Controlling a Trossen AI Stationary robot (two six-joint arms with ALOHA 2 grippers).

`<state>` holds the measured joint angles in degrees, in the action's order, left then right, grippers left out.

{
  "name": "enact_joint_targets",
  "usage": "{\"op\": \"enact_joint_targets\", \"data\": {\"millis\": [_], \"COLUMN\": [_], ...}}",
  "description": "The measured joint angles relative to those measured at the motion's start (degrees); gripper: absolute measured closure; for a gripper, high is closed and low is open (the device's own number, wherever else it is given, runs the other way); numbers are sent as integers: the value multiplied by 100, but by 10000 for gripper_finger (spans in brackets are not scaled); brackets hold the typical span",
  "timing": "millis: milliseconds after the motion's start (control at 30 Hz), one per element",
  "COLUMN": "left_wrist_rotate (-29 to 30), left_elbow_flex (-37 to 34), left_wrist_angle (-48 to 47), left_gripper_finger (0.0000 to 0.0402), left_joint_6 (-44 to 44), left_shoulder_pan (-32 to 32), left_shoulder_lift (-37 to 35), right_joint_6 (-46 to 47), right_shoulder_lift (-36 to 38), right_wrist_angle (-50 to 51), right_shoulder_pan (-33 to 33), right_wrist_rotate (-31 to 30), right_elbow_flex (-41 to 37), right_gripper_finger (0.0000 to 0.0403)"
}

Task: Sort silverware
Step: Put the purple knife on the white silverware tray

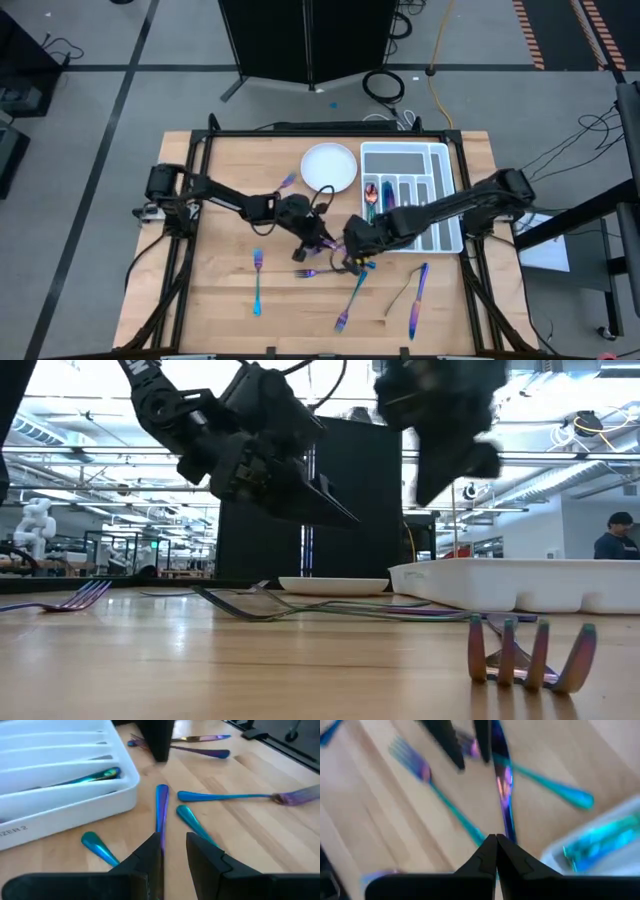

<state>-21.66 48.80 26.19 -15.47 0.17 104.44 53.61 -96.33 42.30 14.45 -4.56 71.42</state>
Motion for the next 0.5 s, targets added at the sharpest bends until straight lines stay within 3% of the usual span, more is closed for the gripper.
{"op": "enact_joint_targets", "data": {"millis": [200,367,500], "left_wrist_rotate": [-54,-80,63], "left_elbow_flex": [846,1514,1646], "left_wrist_angle": [-185,-302,-364], "left_gripper_finger": [307,307,307], "left_joint_6": [623,231,114], "left_shoulder_pan": [-62,-239,-341], "left_shoulder_lift": [740,1434,1700], "right_joint_6": [492,1019,1324], "right_shoulder_lift": [278,421,467], "right_wrist_angle": [877,1256,1315], "right_shoulder_pan": [395,686,943], "right_wrist_rotate": [-4,-22,-35], "right_elbow_flex": [0,0,0], "right_gripper_finger": [402,402,403]}}
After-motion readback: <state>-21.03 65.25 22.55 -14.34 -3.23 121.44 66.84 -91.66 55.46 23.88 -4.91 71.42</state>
